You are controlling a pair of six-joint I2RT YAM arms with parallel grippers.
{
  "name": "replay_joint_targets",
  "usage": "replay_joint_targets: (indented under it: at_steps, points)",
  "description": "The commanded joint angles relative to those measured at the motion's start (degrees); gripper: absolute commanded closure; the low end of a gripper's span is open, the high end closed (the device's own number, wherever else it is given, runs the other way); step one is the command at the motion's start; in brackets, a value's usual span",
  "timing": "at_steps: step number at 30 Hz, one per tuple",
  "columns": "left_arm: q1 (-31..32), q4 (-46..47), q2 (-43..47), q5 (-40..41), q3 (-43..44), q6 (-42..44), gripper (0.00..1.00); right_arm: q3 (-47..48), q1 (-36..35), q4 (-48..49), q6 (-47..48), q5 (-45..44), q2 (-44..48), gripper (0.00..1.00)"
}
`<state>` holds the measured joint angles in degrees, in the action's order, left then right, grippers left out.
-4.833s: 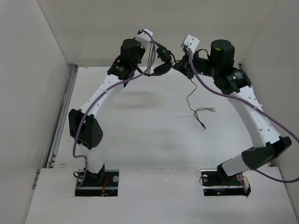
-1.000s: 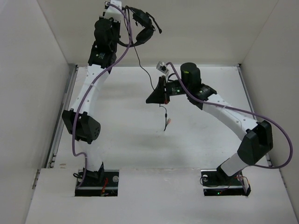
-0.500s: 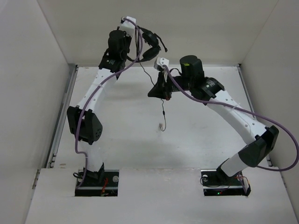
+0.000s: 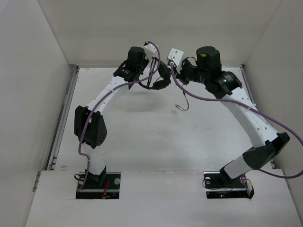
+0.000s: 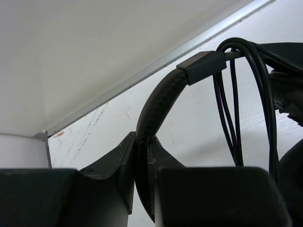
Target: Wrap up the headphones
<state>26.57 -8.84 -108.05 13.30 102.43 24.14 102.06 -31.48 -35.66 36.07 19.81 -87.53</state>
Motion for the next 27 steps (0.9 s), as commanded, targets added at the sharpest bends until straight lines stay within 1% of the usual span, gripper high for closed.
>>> replay_joint_targets:
  at_steps: [1, 6, 11, 18, 22, 27]
  points:
    - [0.0, -0.2, 6.6, -1.6, -0.8, 1.9, 1.0, 3.1, 1.2, 0.7, 9.0, -9.4, 3.0, 1.0]
    - [0.1, -4.7, 7.5, -4.4, -1.4, 3.4, 1.0, 1.7, 2.9, 4.4, 12.3, -15.1, 3.8, 1.0]
    - [2.3, -6.8, 9.8, -9.8, -2.8, 1.8, 1.0, -0.9, 3.8, 10.9, 10.4, -17.2, 3.4, 1.0]
    - [6.4, -9.4, 12.4, -16.8, -3.7, -3.0, 1.0, -2.0, 3.9, 17.5, 5.2, -16.9, 1.7, 1.0]
    - [8.1, -9.8, 14.2, -20.6, -3.6, -5.9, 1.0, -3.9, 4.0, 19.5, 2.8, -15.9, 0.4, 1.0]
    - [8.5, -10.1, 16.6, -22.9, -2.3, -8.6, 1.0, -8.1, 7.4, 22.5, 0.1, -15.0, 0.0, 1.0]
